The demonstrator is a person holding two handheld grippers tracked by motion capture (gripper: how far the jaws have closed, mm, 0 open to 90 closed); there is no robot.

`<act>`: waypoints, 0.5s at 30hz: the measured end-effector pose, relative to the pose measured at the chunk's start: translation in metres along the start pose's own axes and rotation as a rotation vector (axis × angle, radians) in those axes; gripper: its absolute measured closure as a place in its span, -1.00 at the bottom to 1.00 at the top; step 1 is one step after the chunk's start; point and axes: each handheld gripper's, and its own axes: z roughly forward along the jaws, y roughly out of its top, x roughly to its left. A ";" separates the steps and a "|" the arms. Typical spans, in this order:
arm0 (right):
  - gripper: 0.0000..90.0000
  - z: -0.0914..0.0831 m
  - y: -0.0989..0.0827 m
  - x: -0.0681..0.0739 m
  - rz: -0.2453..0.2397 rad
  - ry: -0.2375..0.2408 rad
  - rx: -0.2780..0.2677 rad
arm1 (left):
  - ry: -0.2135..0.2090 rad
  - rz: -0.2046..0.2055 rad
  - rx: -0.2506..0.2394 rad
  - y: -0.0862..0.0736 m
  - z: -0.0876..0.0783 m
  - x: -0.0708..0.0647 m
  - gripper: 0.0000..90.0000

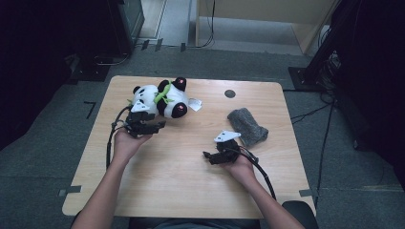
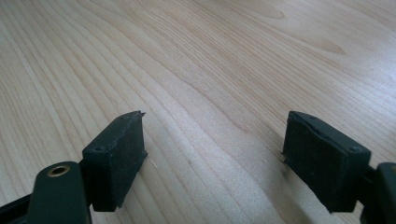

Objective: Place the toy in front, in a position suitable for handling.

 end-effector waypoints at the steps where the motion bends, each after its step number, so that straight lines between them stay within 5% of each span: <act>1: -0.54 0.000 0.000 0.000 0.004 0.000 0.002 | 0.003 0.002 -0.010 0.004 -0.001 0.002 -0.11; 9: -0.54 0.000 0.000 0.000 0.001 -0.001 0.001 | 0.004 -0.023 -0.014 0.016 0.000 0.013 0.01; 15: -0.54 0.000 0.000 0.000 0.004 -0.001 0.000 | 0.039 0.011 -0.007 0.026 0.003 0.018 0.09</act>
